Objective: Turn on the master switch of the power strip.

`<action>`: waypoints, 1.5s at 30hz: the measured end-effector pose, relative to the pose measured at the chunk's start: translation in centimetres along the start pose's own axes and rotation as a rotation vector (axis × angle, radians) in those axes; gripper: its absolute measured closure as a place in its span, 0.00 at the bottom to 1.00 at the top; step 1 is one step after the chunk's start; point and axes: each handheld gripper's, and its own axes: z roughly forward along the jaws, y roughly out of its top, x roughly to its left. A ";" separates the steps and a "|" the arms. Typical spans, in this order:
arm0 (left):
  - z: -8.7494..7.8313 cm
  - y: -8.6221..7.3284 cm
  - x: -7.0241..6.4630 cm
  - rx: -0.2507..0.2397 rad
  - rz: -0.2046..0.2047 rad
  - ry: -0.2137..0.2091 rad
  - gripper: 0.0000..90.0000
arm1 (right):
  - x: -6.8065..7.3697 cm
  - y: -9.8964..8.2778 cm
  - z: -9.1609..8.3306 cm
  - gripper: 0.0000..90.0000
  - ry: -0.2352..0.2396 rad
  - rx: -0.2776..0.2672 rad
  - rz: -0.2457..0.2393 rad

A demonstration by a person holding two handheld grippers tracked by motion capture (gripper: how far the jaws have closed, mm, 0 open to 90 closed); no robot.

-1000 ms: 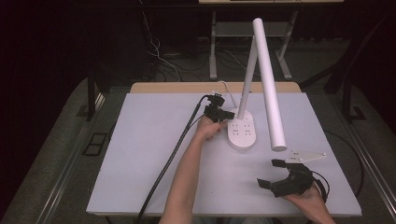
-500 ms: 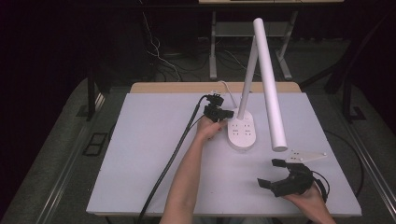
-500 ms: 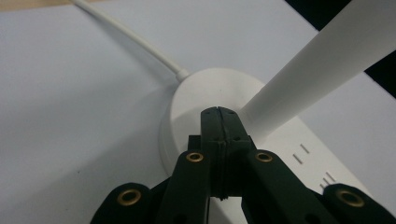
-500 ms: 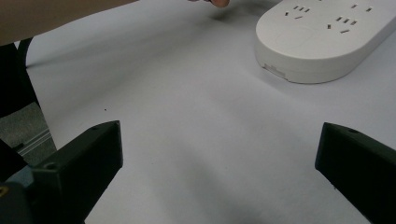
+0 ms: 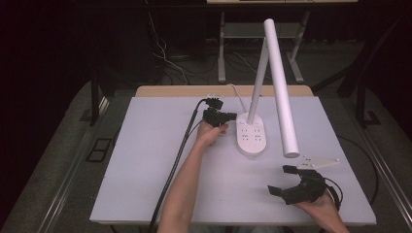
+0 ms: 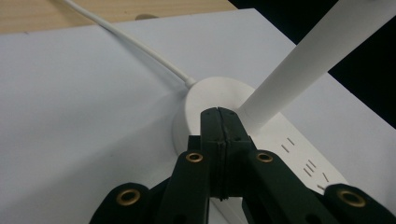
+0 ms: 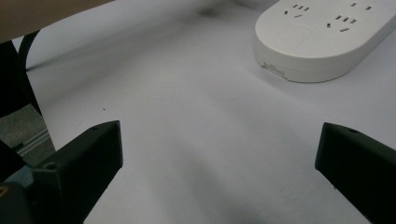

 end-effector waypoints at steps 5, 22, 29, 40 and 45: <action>-1.4 0.4 0.1 -0.006 0.040 0.004 1.00 | 0.0 0.0 0.0 0.00 -0.002 0.000 0.003; -6.2 1.4 -1.0 0.009 0.075 0.030 0.51 | 0.0 0.0 0.0 0.00 -0.002 0.000 0.007; -8.1 1.1 -1.0 0.043 0.099 -0.015 0.12 | 0.0 0.0 0.1 0.00 -0.004 -0.004 0.005; -12.2 0.2 -1.0 0.022 0.108 -0.006 0.00 | 0.0 0.0 0.0 0.00 -0.006 -0.003 0.011; -14.3 -0.6 -1.1 0.006 0.115 0.011 0.00 | 0.0 0.0 0.0 0.00 -0.006 -0.003 0.012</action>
